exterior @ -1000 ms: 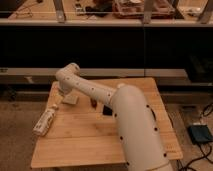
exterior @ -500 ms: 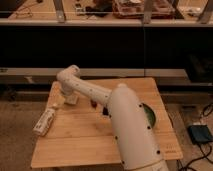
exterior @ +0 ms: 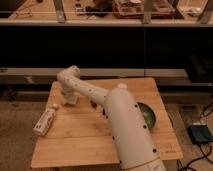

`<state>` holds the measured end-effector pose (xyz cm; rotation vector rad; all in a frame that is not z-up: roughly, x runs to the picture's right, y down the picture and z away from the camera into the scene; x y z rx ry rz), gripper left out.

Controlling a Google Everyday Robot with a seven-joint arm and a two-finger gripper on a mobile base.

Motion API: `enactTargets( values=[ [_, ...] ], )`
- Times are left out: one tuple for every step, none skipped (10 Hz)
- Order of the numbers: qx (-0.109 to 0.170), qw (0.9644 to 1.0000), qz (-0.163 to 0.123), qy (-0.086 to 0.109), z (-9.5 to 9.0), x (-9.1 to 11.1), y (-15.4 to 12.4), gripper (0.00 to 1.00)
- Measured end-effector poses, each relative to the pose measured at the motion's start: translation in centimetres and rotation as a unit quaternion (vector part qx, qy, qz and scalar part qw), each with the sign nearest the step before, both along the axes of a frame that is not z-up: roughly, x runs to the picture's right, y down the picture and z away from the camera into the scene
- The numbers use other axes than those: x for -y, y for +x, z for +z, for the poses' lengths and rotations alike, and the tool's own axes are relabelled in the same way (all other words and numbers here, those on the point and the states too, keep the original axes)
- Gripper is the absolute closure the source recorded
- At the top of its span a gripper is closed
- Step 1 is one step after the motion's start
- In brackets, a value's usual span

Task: Wipe the white sponge on the table

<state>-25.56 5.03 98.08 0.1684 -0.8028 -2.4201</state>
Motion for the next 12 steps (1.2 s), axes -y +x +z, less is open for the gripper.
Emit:
enactTargets(
  values=[
    [-0.002, 1.0000, 0.001, -0.002, 0.1, 0.0, 0.2, 0.57],
    [-0.005, 1.0000, 0.002, -0.004, 0.2, 0.0, 0.8, 0.57],
    [-0.008, 1.0000, 0.000, -0.004, 0.2, -0.1, 1.3, 0.57],
    [-0.010, 0.9999, -0.003, -0.002, 0.1, -0.1, 1.9, 0.57],
    [-0.011, 0.9999, -0.007, -0.001, -0.2, -0.5, 2.7, 0.57],
    [-0.008, 0.9999, -0.013, -0.001, -0.8, -1.3, 3.5, 0.57],
    [-0.006, 0.9998, -0.017, -0.001, -1.3, -2.0, 3.8, 0.57],
    [-0.003, 0.9998, -0.021, 0.000, -2.2, -3.0, 4.3, 0.57],
    [-0.004, 0.9997, -0.023, 0.001, -2.8, -3.7, 5.2, 0.57],
    [-0.006, 0.9997, -0.023, 0.002, -3.6, -4.7, 6.6, 0.57],
    [-0.008, 0.9997, -0.024, 0.003, -4.3, -5.4, 7.7, 0.57],
    [-0.011, 0.9995, -0.028, 0.007, -5.2, -6.4, 9.1, 0.57]
  ],
)
